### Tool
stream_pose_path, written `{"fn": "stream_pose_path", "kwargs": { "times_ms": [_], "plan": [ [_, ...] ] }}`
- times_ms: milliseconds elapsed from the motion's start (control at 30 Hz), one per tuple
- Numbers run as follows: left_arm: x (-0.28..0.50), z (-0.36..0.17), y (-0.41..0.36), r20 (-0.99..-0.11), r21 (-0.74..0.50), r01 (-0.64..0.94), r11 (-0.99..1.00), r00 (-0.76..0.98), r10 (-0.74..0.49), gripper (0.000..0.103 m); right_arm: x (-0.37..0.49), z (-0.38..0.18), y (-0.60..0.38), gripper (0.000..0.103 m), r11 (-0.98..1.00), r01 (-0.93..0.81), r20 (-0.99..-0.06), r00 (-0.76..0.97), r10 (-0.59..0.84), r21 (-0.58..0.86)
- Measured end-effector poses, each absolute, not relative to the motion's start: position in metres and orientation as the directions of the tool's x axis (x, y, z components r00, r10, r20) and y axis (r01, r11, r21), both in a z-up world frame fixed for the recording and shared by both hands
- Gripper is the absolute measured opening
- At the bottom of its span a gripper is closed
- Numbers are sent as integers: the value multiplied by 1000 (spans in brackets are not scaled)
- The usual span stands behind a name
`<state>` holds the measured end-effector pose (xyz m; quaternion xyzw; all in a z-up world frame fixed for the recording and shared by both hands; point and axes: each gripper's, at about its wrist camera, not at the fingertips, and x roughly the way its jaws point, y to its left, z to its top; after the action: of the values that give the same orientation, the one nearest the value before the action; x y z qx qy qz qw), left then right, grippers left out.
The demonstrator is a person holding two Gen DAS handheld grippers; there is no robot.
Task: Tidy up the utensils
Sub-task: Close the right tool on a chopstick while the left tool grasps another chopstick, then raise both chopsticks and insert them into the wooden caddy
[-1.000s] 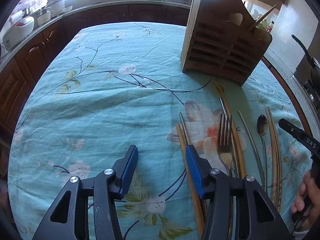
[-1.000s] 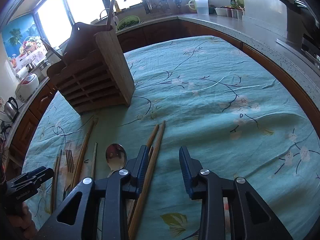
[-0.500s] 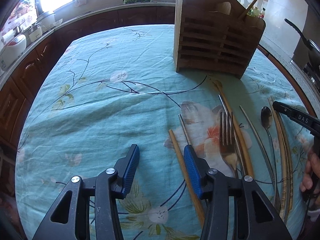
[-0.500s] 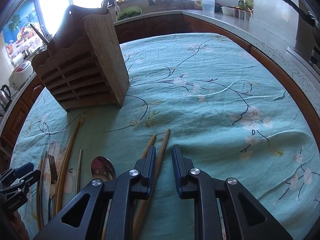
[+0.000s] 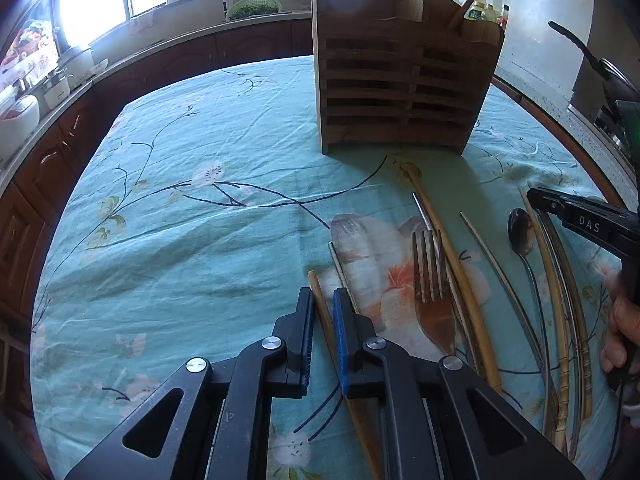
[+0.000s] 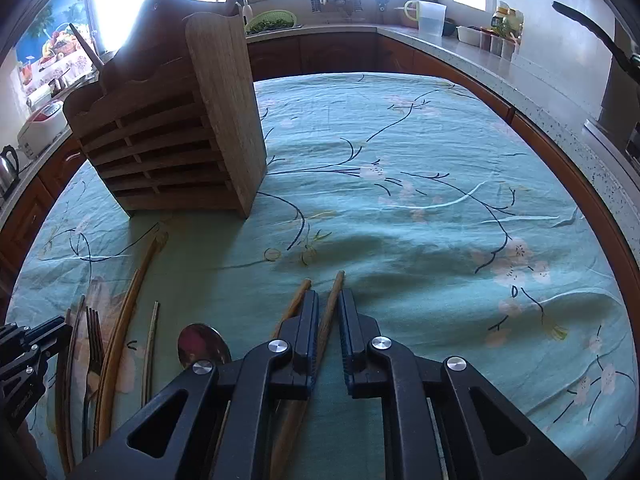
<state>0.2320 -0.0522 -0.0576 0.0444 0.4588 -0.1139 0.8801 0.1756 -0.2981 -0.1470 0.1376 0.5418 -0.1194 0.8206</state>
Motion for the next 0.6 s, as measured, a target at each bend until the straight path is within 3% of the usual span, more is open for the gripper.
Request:
{"fn": "stream_pose_path", "kwargs": {
  "times_ms": [267, 600],
  "plan": [
    [224, -36, -23, -789, -169, 222, 960, 553, -267, 3, 155, -115, -305, 5, 897, 367, -881, 471, 51, 248],
    [188, 28, 14, -668, -289, 258, 922, 635, -387, 3, 138, -30, -307, 5, 891, 316, -773, 632, 57, 325]
  ]
}}
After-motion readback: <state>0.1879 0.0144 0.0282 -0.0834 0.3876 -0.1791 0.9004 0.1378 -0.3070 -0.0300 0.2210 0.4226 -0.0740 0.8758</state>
